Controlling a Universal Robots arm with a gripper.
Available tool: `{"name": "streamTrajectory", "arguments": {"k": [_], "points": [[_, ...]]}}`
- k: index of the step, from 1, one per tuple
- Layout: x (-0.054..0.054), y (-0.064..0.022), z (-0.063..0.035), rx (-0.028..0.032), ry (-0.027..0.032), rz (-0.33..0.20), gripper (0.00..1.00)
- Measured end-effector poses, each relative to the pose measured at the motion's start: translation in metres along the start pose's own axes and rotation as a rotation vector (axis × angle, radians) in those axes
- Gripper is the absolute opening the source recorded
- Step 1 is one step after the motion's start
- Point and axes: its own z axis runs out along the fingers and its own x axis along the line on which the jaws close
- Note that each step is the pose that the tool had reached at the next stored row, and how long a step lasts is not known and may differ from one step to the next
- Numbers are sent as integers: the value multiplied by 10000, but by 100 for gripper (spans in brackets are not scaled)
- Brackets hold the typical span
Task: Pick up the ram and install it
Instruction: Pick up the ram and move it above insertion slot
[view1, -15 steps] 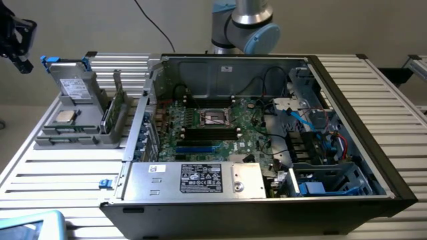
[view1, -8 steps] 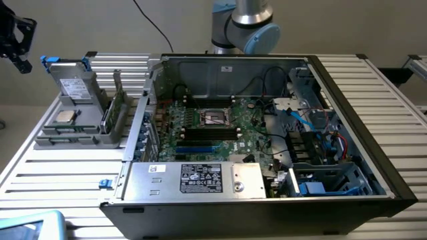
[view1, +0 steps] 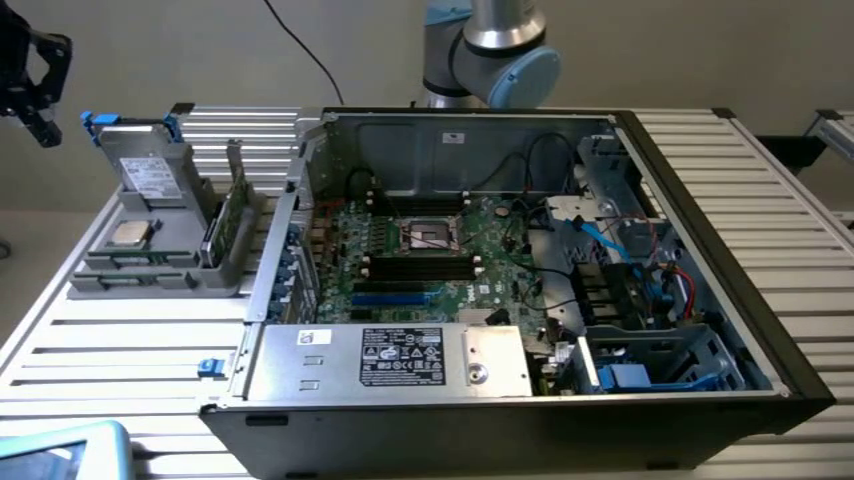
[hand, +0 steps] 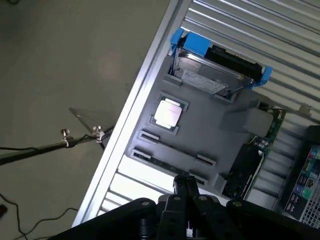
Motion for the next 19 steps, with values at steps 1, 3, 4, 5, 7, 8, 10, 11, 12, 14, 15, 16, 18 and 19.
{"name": "streamTrajectory", "arguments": {"k": [1, 3, 4, 5, 7, 8, 10, 11, 12, 14, 15, 16, 18, 19], "points": [[0, 0, 1, -6, 10, -174, 11], [0, 0, 2, -20, 34, -549, 11], [0, 0, 2, -26, 46, -727, 11], [0, 0, 2, -32, 57, -909, 11], [0, 0, 3, -44, 81, -1266, 11], [0, 0, 3, -51, 94, -1458, 11], [0, -1, 4, -63, 117, -1816, 11], [0, -1, 5, -70, 127, -1994, 11], [0, 0, 5, -76, 140, -2175, 11], [0, -1, 6, -88, 164, -2532, 11], [0, -1, 7, -95, 176, -2724, 11], [0, -1, 8, -101, 187, -2902, 11], [0, -1, 9, -114, 210, -3260, 11], [0, -1, 9, -119, 221, -3441, 11]]}}
